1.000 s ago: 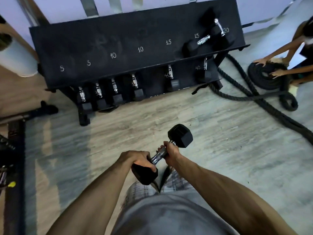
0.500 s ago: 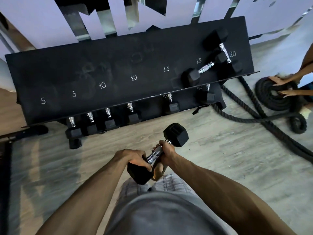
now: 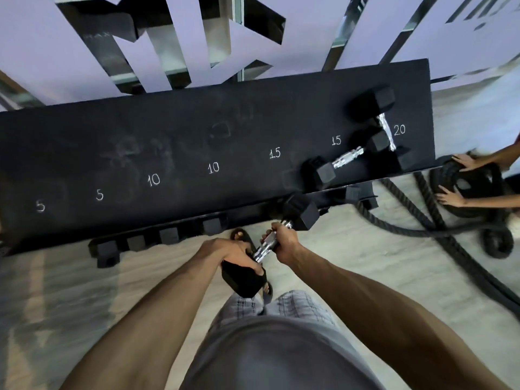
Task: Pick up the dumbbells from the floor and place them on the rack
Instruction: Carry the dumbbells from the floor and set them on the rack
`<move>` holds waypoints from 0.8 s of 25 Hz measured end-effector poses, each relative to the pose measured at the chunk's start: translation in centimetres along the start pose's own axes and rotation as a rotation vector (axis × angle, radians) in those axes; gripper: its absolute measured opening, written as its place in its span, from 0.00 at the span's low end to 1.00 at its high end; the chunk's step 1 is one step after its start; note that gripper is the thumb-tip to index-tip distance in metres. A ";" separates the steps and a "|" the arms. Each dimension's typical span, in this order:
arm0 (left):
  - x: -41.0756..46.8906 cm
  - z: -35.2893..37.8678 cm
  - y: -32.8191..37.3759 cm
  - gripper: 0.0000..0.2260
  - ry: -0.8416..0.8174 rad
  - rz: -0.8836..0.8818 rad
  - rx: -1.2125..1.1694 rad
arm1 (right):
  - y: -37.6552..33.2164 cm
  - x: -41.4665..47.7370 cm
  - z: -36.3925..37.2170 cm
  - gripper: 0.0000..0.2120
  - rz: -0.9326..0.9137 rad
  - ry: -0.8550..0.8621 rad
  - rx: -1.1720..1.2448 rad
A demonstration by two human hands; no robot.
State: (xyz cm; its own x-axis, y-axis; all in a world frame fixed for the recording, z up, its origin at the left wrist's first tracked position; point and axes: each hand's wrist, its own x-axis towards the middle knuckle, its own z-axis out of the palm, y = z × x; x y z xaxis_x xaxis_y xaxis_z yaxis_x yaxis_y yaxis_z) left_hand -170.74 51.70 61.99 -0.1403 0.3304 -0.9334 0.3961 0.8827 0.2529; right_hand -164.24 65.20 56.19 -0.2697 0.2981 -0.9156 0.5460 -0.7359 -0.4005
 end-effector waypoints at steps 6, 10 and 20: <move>4.0 -10.4 0.8 0.34 0.019 0.051 0.000 | -9.5 4.1 4.2 0.02 -0.031 0.035 -0.002; 7.0 -14.7 0.4 0.33 0.118 0.062 -0.138 | -14.6 6.4 6.4 0.03 -0.015 0.035 0.002; 12.4 -19.7 2.1 0.47 0.301 -0.068 -0.299 | -21.6 13.6 8.3 0.09 0.022 0.078 -0.126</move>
State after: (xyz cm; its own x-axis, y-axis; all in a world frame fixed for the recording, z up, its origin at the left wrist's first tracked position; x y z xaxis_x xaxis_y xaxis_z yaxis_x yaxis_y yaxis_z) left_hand -189.54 64.20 55.98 -0.4330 0.3118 -0.8457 0.1025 0.9492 0.2975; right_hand -186.22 80.10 52.68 -0.1972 0.3327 -0.9222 0.6476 -0.6620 -0.3773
